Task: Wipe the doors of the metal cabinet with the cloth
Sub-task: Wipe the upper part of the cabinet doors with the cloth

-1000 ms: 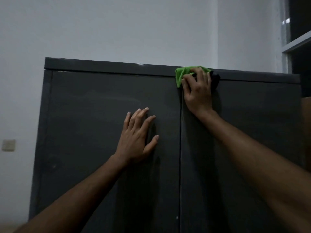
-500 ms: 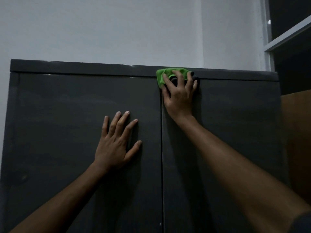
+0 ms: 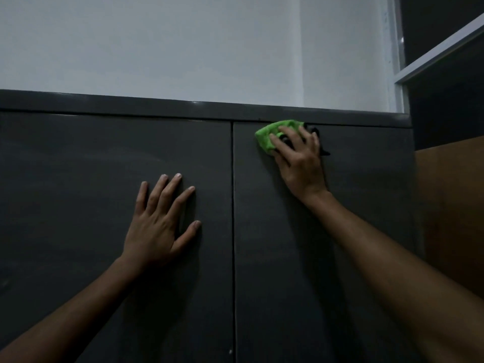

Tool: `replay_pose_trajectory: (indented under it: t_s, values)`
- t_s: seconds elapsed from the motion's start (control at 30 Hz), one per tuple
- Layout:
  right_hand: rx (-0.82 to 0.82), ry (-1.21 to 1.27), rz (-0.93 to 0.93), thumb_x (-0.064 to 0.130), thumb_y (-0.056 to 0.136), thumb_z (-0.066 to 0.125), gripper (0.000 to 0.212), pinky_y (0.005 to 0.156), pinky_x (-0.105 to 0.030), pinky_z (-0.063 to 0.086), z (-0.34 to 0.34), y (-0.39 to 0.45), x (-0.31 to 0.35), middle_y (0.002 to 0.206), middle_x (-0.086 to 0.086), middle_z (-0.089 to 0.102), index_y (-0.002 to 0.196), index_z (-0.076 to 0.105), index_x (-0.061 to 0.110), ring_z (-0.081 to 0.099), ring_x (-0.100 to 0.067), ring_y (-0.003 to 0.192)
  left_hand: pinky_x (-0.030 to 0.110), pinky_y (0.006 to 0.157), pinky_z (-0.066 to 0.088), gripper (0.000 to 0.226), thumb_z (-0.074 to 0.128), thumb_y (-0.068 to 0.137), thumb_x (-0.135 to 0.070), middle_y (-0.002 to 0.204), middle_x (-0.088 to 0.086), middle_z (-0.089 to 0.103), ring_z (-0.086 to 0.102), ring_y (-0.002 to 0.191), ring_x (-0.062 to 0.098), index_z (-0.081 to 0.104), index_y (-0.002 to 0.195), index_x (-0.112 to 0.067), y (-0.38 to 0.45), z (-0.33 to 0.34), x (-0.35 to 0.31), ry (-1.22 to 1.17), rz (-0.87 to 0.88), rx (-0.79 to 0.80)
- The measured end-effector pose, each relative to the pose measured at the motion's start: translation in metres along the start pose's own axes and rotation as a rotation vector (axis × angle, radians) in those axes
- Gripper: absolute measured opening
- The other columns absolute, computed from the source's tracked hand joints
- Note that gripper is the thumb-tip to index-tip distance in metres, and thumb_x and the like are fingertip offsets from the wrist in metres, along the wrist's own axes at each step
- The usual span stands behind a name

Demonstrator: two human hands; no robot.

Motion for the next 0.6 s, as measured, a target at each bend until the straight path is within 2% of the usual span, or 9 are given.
replay_pose_trajectory:
  t_s: [0.1, 0.13, 0.2, 0.3, 0.33, 0.4, 0.5, 0.53, 0.6]
  values:
    - [-0.051, -0.012, 0.338, 0.030, 0.098, 0.054, 0.037, 0.114, -0.056, 0.022, -0.005, 0.030, -0.034, 0.148, -0.001, 0.049, 0.134, 0.062, 0.025, 0.039, -0.039, 0.135, 0.058, 0.124, 0.009, 0.077, 0.034, 0.094, -0.065, 0.165, 0.014, 0.022, 0.013, 0.155, 0.032, 0.038, 0.154, -0.016, 0.000, -0.001, -0.002, 0.001, 0.000, -0.013]
    - [-0.061, -0.001, 0.396, 0.032, 0.098, 0.053, 0.038, 0.115, -0.056, 0.019, -0.003, 0.037, -0.031, 0.149, 0.001, 0.048, 0.135, 0.061, 0.027, 0.036, -0.038, 0.137, 0.057, 0.124, 0.008, 0.078, 0.034, 0.094, -0.065, 0.165, 0.014, 0.022, 0.013, 0.155, 0.032, 0.038, 0.154, -0.016, 0.000, -0.001, -0.002, 0.002, -0.002, -0.010]
    - [-0.042, 0.040, 0.323, 0.031, 0.098, 0.054, 0.037, 0.117, -0.059, 0.015, 0.001, 0.038, -0.013, 0.148, 0.000, 0.049, 0.134, 0.061, 0.026, 0.035, -0.040, 0.138, 0.057, 0.124, 0.008, 0.078, 0.034, 0.093, -0.065, 0.166, 0.013, 0.021, 0.012, 0.155, 0.031, 0.037, 0.155, -0.016, 0.000, -0.001, -0.002, 0.005, -0.008, -0.001]
    - [0.016, 0.040, -0.030, 0.027, 0.097, 0.058, 0.033, 0.113, -0.063, 0.023, 0.000, 0.004, -0.004, 0.142, -0.005, 0.056, 0.128, 0.066, 0.020, 0.044, -0.044, 0.131, 0.056, 0.125, 0.006, 0.079, 0.034, 0.093, -0.065, 0.166, 0.013, 0.020, 0.010, 0.156, 0.031, 0.035, 0.155, -0.017, 0.000, -0.002, -0.002, 0.005, -0.008, 0.004]
    - [0.026, 0.017, -0.079, 0.026, 0.096, 0.060, 0.032, 0.112, -0.063, 0.027, -0.005, -0.005, -0.013, 0.140, -0.006, 0.057, 0.127, 0.067, 0.019, 0.047, -0.044, 0.129, 0.056, 0.125, 0.006, 0.079, 0.035, 0.093, -0.065, 0.166, 0.013, 0.020, 0.010, 0.156, 0.030, 0.036, 0.155, -0.016, 0.000, -0.002, -0.002, 0.001, -0.008, 0.002]
    - [0.022, -0.013, 0.025, 0.025, 0.096, 0.059, 0.033, 0.112, -0.060, 0.028, -0.012, 0.001, -0.040, 0.142, -0.005, 0.056, 0.128, 0.067, 0.020, 0.047, -0.043, 0.129, 0.055, 0.125, 0.006, 0.078, 0.036, 0.092, -0.064, 0.165, 0.013, 0.022, 0.012, 0.155, 0.031, 0.038, 0.154, -0.016, 0.001, -0.003, -0.003, 0.001, -0.015, -0.009]
    - [-0.042, -0.006, 0.394, 0.033, 0.099, 0.051, 0.037, 0.115, -0.052, 0.021, -0.015, 0.036, -0.056, 0.149, 0.004, 0.048, 0.134, 0.061, 0.028, 0.038, -0.036, 0.135, 0.056, 0.124, 0.008, 0.078, 0.036, 0.092, -0.064, 0.164, 0.014, 0.025, 0.014, 0.155, 0.032, 0.038, 0.154, -0.015, 0.001, -0.004, -0.005, 0.006, -0.019, -0.016]
    - [-0.038, -0.005, 0.417, 0.035, 0.099, 0.049, 0.037, 0.116, -0.052, 0.019, -0.011, 0.047, -0.044, 0.150, 0.005, 0.046, 0.135, 0.059, 0.030, 0.036, -0.035, 0.135, 0.056, 0.124, 0.009, 0.078, 0.036, 0.092, -0.064, 0.164, 0.014, 0.025, 0.014, 0.155, 0.031, 0.038, 0.154, -0.016, 0.002, -0.004, -0.005, 0.004, -0.018, -0.017]
    - [0.018, 0.020, 0.293, 0.034, 0.098, 0.050, 0.038, 0.117, -0.055, 0.016, 0.001, 0.059, -0.005, 0.150, 0.004, 0.046, 0.135, 0.058, 0.031, 0.035, -0.037, 0.136, 0.056, 0.124, 0.008, 0.077, 0.036, 0.092, -0.063, 0.164, 0.014, 0.025, 0.014, 0.155, 0.031, 0.038, 0.154, -0.016, 0.001, -0.004, -0.005, -0.002, -0.019, -0.024]
Point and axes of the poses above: each hand's wrist, its own y-axis towards the middle knuckle, its own z-axis out of the palm, x = y × z, the point moved 5 cm from there along y, towards the middle knuckle
